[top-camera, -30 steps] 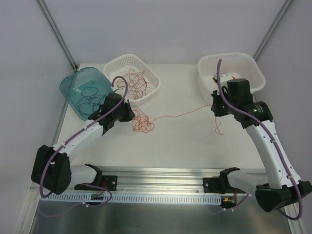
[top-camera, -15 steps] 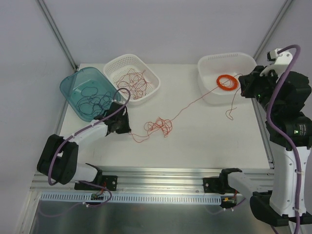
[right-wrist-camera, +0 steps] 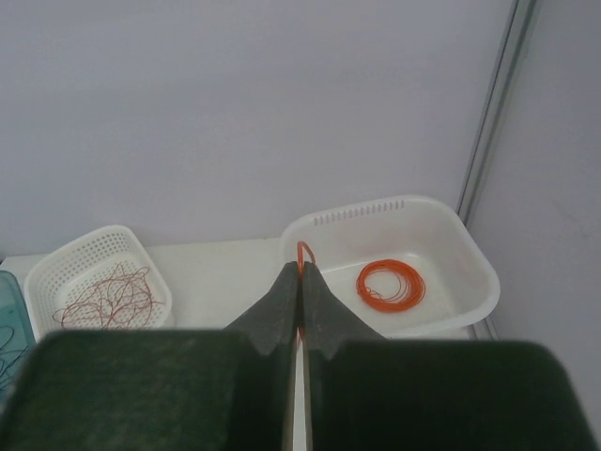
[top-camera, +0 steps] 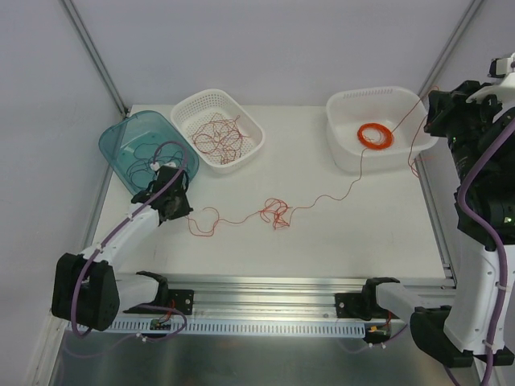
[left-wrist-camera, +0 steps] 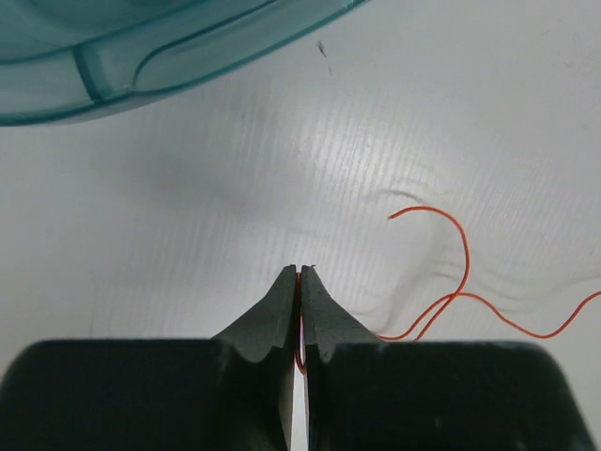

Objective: Untangle the cables

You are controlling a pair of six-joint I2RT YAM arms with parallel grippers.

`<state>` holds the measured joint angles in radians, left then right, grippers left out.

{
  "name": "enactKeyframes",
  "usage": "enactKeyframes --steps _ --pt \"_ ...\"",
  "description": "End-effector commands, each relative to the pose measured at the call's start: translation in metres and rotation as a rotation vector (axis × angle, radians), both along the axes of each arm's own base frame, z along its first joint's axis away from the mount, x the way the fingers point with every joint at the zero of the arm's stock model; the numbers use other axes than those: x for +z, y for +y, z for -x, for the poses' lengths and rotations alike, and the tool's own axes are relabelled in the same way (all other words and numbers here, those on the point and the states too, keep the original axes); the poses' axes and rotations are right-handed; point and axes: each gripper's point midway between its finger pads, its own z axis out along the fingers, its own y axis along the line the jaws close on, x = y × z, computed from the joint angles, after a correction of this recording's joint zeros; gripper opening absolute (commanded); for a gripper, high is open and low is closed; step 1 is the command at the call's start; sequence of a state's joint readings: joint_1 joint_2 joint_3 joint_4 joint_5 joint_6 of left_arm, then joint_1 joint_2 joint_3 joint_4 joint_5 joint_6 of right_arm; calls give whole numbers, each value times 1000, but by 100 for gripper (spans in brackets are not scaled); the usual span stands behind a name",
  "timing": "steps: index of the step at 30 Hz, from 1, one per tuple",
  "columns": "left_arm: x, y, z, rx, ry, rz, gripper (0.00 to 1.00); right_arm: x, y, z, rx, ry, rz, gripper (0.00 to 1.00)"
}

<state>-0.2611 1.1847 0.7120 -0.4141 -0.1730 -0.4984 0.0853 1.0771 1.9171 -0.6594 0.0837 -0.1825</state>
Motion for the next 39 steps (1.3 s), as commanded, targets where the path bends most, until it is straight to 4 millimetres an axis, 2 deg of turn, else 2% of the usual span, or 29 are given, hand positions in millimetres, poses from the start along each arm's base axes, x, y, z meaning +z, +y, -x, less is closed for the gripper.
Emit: enactKeyframes --steps 1,3,6,7,9,10,11,13,14,17,18,19,22,23,25,26,27,28,29,30,33,35,36,39 --pt "21 9 -2 -20 -32 -43 0 30 -11 0 -55 -97 10 1" --pt "32 -4 -6 -64 -54 19 0 23 -3 -11 -19 -72 -7 1" --pt "43 -20 -8 -112 -75 93 0 -7 6 -28 19 12 -52 1" --pt "45 -21 -8 -121 -84 98 0 -35 10 -39 30 79 -61 1" --pt "52 -19 -10 -123 -113 87 0 -60 10 -45 21 135 -102 1" --pt "52 -17 -9 -133 -118 71 0 -79 10 -49 13 184 -112 1" --pt "53 -14 -9 -135 -126 56 0 -113 10 -54 2 272 -116 1" --pt "51 -14 -7 -167 -123 42 0 -152 11 -54 -13 369 -141 1" --pt "51 -15 -5 -176 -123 46 0 -193 10 -53 -29 467 -142 1" --pt "46 -28 -1 -243 -112 99 0 -245 14 -47 -38 586 -183 2" --pt "42 -36 1 -270 -109 137 0 -276 15 -44 -44 662 -183 4" --pt "40 -39 2 -275 -103 154 1 -297 15 -43 -53 718 -186 5" --pt "37 -51 4 -300 -94 213 8 -353 17 -40 -66 879 -183 15" --pt "37 -54 4 -309 -96 226 18 -363 18 -41 -66 909 -182 23" --pt "38 -60 4 -328 -101 255 32 -385 22 -42 -55 976 -183 33" --pt "39 -61 4 -332 -106 261 39 -398 25 -46 -49 1022 -188 44" --pt "40 -62 4 -338 -110 268 51 -403 32 -47 -13 1041 -198 49" --pt "44 -63 4 -348 -125 274 57 -407 35 -51 -3 1043 -195 54" --pt "43 -64 6 -351 -126 277 61 -414 41 -53 12 1062 -179 63" --pt "44 -64 6 -352 -132 277 72 -416 44 -56 20 1061 -170 66" --pt "48 -64 11 -376 -159 280 82 -423 62 -66 83 1072 -143 73" --pt "50 -64 16 -394 -177 282 84 -420 78 -74 132 1052 -99 76" --pt "50 -64 18 -403 -182 280 84 -426 83 -77 143 1067 -79 78" --pt "52 -63 25 -419 -210 281 91 -427 99 -90 188 1045 -15 82"
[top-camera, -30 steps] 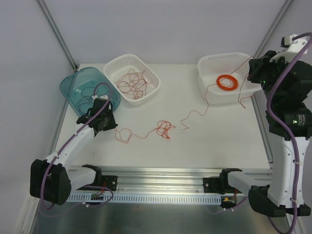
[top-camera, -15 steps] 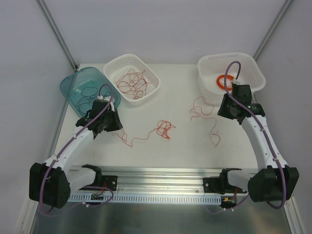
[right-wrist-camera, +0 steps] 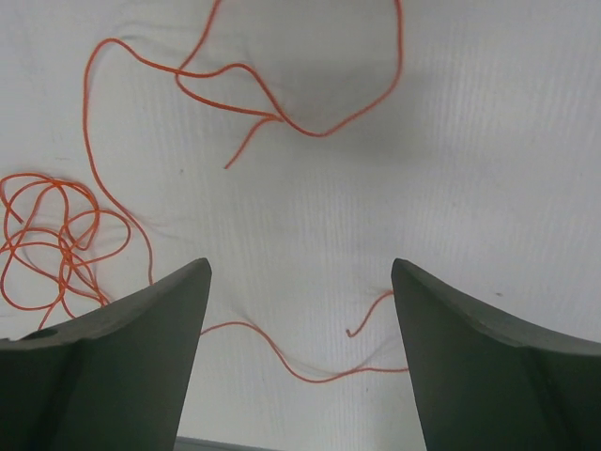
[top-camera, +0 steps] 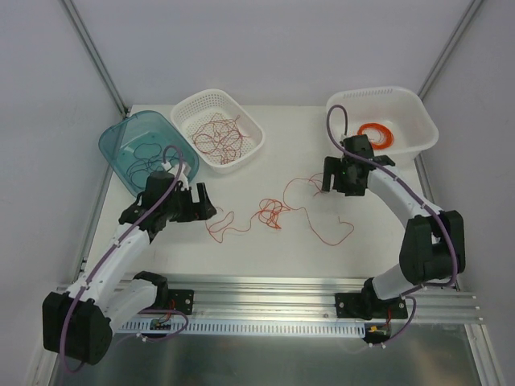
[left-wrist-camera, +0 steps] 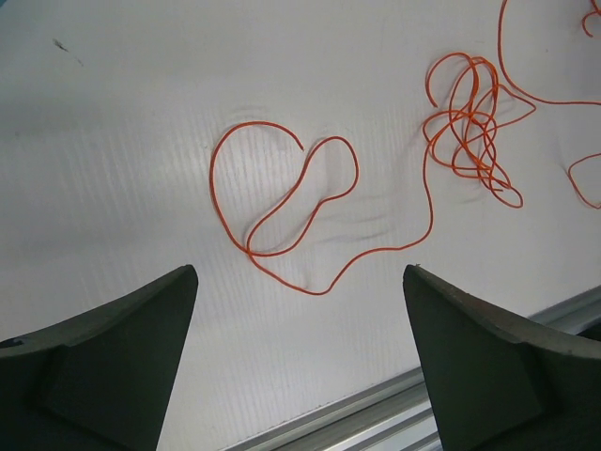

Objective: Untangle the cables

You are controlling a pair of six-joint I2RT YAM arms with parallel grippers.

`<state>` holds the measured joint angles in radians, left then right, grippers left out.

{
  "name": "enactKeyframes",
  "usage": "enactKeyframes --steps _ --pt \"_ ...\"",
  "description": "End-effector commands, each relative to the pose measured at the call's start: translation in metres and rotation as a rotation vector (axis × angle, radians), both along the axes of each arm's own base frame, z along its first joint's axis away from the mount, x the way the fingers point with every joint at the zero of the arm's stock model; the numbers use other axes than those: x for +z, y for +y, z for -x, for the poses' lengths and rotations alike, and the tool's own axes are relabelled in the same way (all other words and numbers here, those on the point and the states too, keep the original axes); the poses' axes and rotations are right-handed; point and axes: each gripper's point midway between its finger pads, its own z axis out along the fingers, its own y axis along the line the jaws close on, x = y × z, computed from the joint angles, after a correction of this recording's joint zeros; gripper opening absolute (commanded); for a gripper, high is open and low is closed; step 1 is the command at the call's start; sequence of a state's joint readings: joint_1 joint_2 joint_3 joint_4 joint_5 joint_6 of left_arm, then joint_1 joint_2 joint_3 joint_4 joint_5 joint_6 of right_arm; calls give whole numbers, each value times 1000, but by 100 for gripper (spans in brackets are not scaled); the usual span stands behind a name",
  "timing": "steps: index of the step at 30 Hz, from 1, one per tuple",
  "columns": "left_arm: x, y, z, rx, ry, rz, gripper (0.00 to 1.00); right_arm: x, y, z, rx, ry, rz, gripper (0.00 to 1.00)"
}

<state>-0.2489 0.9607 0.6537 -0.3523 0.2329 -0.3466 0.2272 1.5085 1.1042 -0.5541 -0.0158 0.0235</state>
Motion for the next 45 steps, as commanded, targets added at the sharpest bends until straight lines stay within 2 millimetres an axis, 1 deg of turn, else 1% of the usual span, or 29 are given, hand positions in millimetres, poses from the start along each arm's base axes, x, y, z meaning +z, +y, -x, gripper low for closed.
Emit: enactKeyframes --steps 1,3,4,6,7,8,9,10,11,14,15,17,19,20,27,30,31,33,34,35,36,38,39,40,41,42,43,44,45 --pt "9 -4 7 -58 -77 14 93 12 25 -34 111 -96 5 84" --pt "7 -1 11 -60 -95 4 97 13 35 -43 160 -109 21 86" --pt "12 0 13 -61 -124 5 99 2 36 -46 174 -83 47 87" --pt "10 2 17 -60 -139 2 99 -5 32 -54 190 -77 101 90" --pt "14 4 18 -55 -168 0 99 -2 36 -61 207 -85 91 90" --pt "14 6 20 -51 -178 -1 99 -14 37 -63 225 -53 99 90" --pt "11 7 22 -46 -179 -5 99 -16 44 -62 270 -40 82 90" --pt "14 9 23 -38 -204 -6 99 -14 48 -67 295 -43 73 90" --pt "13 10 25 -33 -207 -5 99 -23 51 -68 316 -22 78 89" --pt "15 13 28 -12 -237 5 99 -27 56 -74 366 -10 80 84" --pt "16 14 28 -4 -244 7 99 -36 56 -76 369 12 86 83" --pt "17 16 28 13 -256 6 99 -38 59 -79 388 25 81 79" --pt "18 18 28 20 -263 2 99 -49 64 -77 406 66 61 75" --pt "19 18 28 22 -266 2 99 -49 66 -81 408 63 53 72" --pt "31 15 31 26 -307 44 99 -68 75 -80 409 106 30 50" --pt "32 19 32 47 -334 42 99 -69 77 -76 415 114 32 36" --pt "35 22 31 63 -354 36 99 -70 76 -74 414 111 38 24" --pt "35 25 31 78 -365 29 99 -51 77 -76 413 58 35 12" --pt "36 27 30 86 -371 26 99 -44 75 -77 410 35 41 1" --pt "36 28 29 94 -373 18 99 -33 75 -79 409 8 42 1" --pt "36 30 29 96 -374 11 99 -10 75 -82 413 -48 42 1" --pt "35 30 28 96 -368 4 99 20 73 -87 414 -112 48 1" --pt "34 30 28 93 -366 -1 99 46 72 -89 413 -170 48 1" --pt "32 30 28 91 -359 -3 99 60 69 -88 407 -191 52 1" --pt "33 30 27 89 -357 -3 99 87 66 -97 388 -256 42 1" --pt "32 29 28 86 -353 0 99 103 64 -99 375 -286 31 1" --pt "31 29 27 87 -349 -2 99 129 63 -99 354 -331 -4 1" --pt "31 28 27 85 -347 -1 99 144 54 -103 318 -359 -20 1" --pt "32 29 27 86 -349 -2 99 175 50 -110 284 -425 -45 1"
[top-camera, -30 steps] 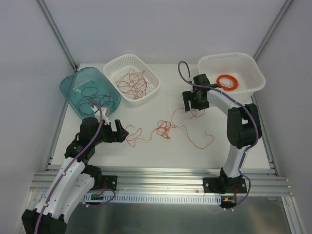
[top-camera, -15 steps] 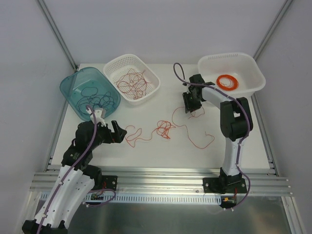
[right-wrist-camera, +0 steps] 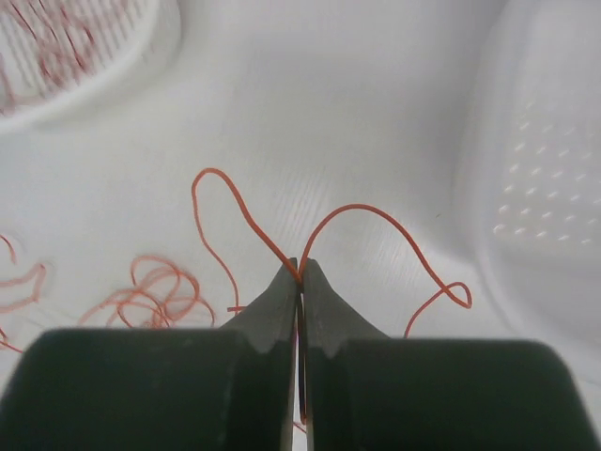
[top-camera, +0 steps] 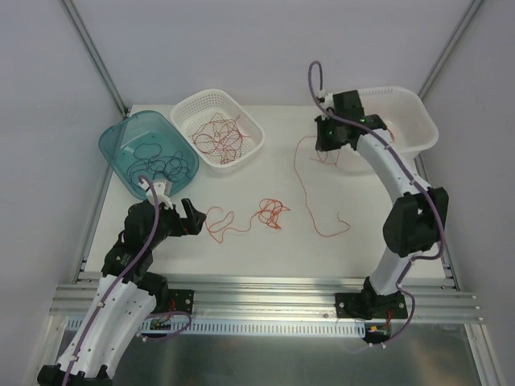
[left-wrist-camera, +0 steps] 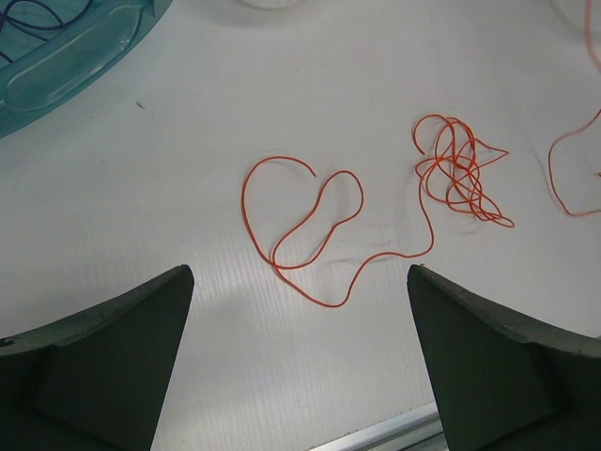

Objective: Untangle the cables

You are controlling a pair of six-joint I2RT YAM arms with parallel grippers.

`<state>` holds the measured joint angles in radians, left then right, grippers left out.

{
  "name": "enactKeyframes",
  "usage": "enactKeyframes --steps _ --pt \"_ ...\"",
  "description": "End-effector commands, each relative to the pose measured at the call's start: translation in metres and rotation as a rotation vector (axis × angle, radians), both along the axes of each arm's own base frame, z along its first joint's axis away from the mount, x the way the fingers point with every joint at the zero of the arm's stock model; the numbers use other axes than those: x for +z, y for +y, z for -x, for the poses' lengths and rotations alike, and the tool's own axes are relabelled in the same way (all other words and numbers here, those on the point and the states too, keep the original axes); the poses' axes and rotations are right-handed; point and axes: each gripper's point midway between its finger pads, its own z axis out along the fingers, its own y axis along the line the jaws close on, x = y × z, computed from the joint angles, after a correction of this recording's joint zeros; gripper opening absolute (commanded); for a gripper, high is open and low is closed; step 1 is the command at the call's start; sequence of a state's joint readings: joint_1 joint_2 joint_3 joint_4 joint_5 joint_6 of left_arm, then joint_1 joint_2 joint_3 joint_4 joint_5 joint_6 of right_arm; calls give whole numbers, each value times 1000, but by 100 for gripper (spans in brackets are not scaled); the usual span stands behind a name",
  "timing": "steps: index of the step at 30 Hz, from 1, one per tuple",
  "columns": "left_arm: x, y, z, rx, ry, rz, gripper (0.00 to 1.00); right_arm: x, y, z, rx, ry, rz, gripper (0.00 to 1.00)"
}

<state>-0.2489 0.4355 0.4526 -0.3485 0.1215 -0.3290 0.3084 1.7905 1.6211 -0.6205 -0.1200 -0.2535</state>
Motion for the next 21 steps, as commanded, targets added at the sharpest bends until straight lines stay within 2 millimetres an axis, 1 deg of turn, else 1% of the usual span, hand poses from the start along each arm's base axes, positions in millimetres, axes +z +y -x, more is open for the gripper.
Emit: enactKeyframes --steps 1,2,3,4,5,6,7,8,10,11,12,13,14,15,16,17,18,19,21 --pt "1 1 -2 6 -9 -8 99 119 -24 -14 -100 -227 -131 1" --pt "0 1 -2 8 -8 -9 99 133 -38 -19 -161 -241 -163 1" --pt "0 2 -3 9 -6 -10 99 163 -45 -24 -188 -301 -192 1" --pt "0 2 -3 12 -7 -11 99 173 -49 -26 -201 -314 -219 1" --pt "0 2 -3 11 -10 -10 99 184 -63 -33 -250 -330 -253 1" --pt "0 2 -3 13 -6 -10 99 193 -68 -36 -258 -345 -283 1" --pt "-1 3 -3 15 -6 -13 99 211 -68 -40 -249 -387 -331 1" --pt "-1 3 -3 15 -4 -14 99 213 -80 -48 -286 -392 -360 1" --pt "-1 3 -3 16 -4 -14 99 226 -86 -58 -291 -429 -423 1" --pt "-1 3 -3 17 -4 -13 99 227 -97 -63 -317 -441 -437 1" --pt "-1 3 -4 18 -4 -14 99 226 -102 -74 -340 -451 -461 1" --pt "-1 3 -3 19 -2 -13 99 222 -108 -79 -360 -451 -468 1" --pt "-2 3 -3 19 -2 -13 99 216 -121 -85 -396 -448 -473 1" --pt "-2 3 -3 19 0 -12 99 202 -128 -96 -420 -425 -476 1" --pt "-2 3 -3 19 2 -12 99 197 -135 -102 -455 -422 -492 1" --pt "-2 3 -3 19 2 -12 99 184 -147 -108 -490 -405 -487 1" --pt "-2 3 -3 19 2 -12 99 177 -153 -113 -508 -396 -485 1" --pt "-3 3 -3 19 4 -13 99 157 -160 -122 -537 -366 -471 2" --pt "-3 3 -3 20 7 -12 99 139 -172 -128 -573 -340 -444 4"
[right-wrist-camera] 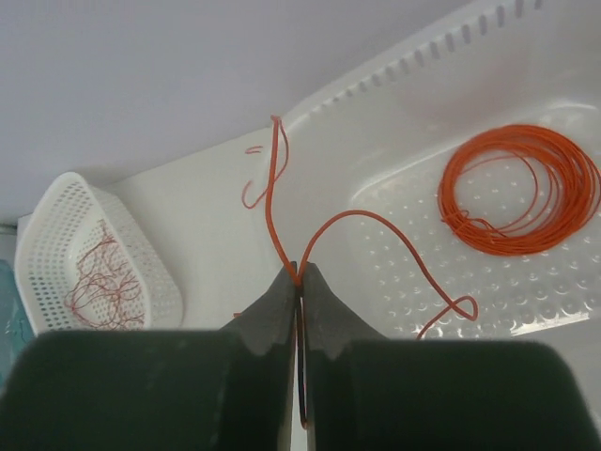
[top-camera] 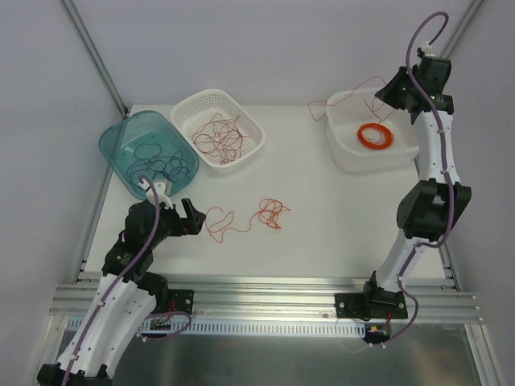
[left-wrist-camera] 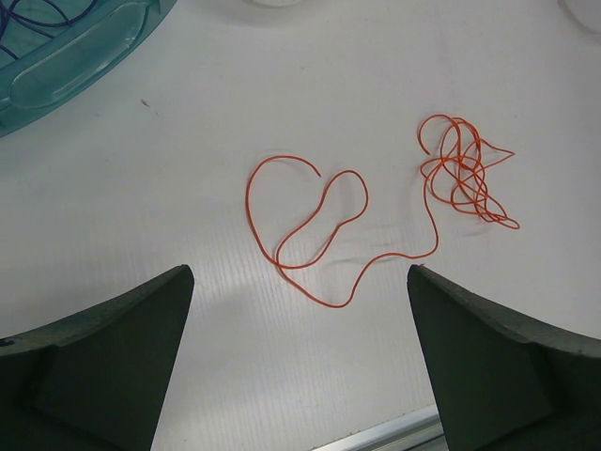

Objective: Untangle the cables

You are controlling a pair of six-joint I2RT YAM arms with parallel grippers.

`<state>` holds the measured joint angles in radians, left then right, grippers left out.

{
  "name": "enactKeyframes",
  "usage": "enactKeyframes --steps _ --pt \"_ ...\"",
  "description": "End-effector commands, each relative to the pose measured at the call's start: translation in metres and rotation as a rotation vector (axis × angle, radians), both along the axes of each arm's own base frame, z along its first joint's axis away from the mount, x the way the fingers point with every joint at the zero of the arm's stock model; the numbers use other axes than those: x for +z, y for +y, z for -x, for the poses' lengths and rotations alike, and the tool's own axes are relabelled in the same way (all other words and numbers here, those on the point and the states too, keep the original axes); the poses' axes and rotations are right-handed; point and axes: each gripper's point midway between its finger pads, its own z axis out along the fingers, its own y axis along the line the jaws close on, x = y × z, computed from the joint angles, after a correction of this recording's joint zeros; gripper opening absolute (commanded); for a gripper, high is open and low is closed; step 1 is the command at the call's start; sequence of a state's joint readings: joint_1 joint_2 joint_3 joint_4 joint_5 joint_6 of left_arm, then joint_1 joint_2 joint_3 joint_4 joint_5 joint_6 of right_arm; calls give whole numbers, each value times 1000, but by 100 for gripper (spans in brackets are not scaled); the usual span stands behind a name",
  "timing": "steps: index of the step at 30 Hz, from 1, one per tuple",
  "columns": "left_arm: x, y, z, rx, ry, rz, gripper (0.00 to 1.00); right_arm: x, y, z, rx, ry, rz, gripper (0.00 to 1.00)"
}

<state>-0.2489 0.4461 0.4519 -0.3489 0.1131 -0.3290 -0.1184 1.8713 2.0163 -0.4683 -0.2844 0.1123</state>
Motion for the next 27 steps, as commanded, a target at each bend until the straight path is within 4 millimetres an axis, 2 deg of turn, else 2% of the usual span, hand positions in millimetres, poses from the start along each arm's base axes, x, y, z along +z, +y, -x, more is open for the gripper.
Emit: enactKeyframes --steps 1,3,5,6,7,10,12,14,15,16,20,21,22,23,24,25,26,27 --pt "-1 1 -2 10 -3 -7 99 -35 -23 -20 -76 53 -27 5" --pt "-1 1 -2 8 -1 -6 99 -49 -30 -21 -99 87 -20 6" --pt "-1 1 -3 8 0 -6 99 -62 -36 -23 -108 111 -14 13" --pt "-2 0 -2 4 5 -7 99 -66 -36 -23 -104 126 -19 34" --pt "-3 0 -2 3 6 -7 99 -69 -37 -23 -102 134 -17 47" --pt "-3 -1 -2 -2 12 -8 99 -74 -33 -18 -74 161 -10 64" --pt "-4 -1 -2 -5 17 -9 99 -64 -29 -12 -51 141 16 67" --pt "-4 -2 -2 -9 16 -9 99 -62 -21 -6 -28 136 66 67" --pt "-4 -2 -2 -9 19 -10 99 -49 -16 -2 -5 102 106 67" --pt "-4 -1 -3 -8 19 -11 99 -49 -13 0 27 90 154 67" --pt "-3 -3 -2 -13 19 -5 99 -44 32 13 162 63 255 67" --pt "-3 -3 -2 -14 20 -3 99 -51 39 17 180 75 266 67" --pt "-3 -3 -2 -15 20 -1 99 -46 46 22 178 58 282 67" --pt "-3 -3 -2 -14 21 0 99 -47 66 25 194 50 282 67" --pt "-3 -4 -2 -14 22 3 99 -62 74 27 181 57 276 67" --pt "-3 -4 -2 -14 22 7 99 -64 76 27 134 51 284 67" --pt "-3 -4 -2 -16 25 7 99 -63 95 33 122 35 237 67" --pt "-2 -4 -2 -12 24 7 99 -74 104 31 110 14 221 67"
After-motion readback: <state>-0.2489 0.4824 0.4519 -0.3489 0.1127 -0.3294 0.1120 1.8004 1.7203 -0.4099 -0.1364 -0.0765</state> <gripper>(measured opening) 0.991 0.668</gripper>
